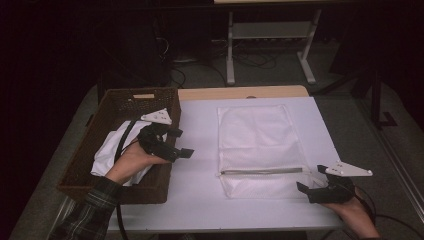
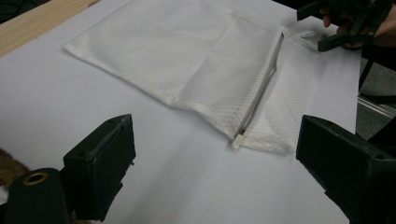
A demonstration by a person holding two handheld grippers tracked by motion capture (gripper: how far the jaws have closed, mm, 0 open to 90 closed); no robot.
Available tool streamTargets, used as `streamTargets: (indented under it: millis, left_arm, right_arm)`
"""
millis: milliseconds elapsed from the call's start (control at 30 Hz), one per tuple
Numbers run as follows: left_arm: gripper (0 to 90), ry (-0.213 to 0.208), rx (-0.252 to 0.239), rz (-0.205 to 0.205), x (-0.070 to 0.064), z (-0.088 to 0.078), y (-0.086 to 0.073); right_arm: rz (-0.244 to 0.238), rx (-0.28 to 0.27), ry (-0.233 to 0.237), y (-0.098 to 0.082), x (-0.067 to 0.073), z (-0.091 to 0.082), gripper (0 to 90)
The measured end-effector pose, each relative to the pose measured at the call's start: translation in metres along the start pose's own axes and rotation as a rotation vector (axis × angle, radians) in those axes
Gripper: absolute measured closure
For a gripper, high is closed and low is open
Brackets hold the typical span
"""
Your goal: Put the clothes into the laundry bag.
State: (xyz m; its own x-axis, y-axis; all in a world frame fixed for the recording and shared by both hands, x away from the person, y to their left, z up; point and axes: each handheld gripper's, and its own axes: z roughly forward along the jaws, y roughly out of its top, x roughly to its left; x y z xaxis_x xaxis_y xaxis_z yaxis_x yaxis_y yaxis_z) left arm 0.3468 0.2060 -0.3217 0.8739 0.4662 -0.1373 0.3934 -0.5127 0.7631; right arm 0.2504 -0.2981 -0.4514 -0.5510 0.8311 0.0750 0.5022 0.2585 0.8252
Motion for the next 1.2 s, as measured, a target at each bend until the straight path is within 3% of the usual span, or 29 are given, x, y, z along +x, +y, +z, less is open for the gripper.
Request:
streamTargets:
  millis: [533,767,1200]
  left_arm:
    - [11.2,0.095,-0.019,-0.056,0.027,-0.036,-0.020]
    - [11.2,0.182,0.031,-0.078,0.045,-0.046,-0.033]
    - [11.2,0.257,0.071,-0.116,0.067,-0.059,-0.049]
  right_arm:
    - [0.005,0.001,-0.002,-0.001,0.000,0.002,0.0]
    - [0.006,0.002,-0.003,-0.001,0.000,0.001,0.0]
    - [0.006,0.003,-0.005,-0.001,0.000,0.001,0.0]
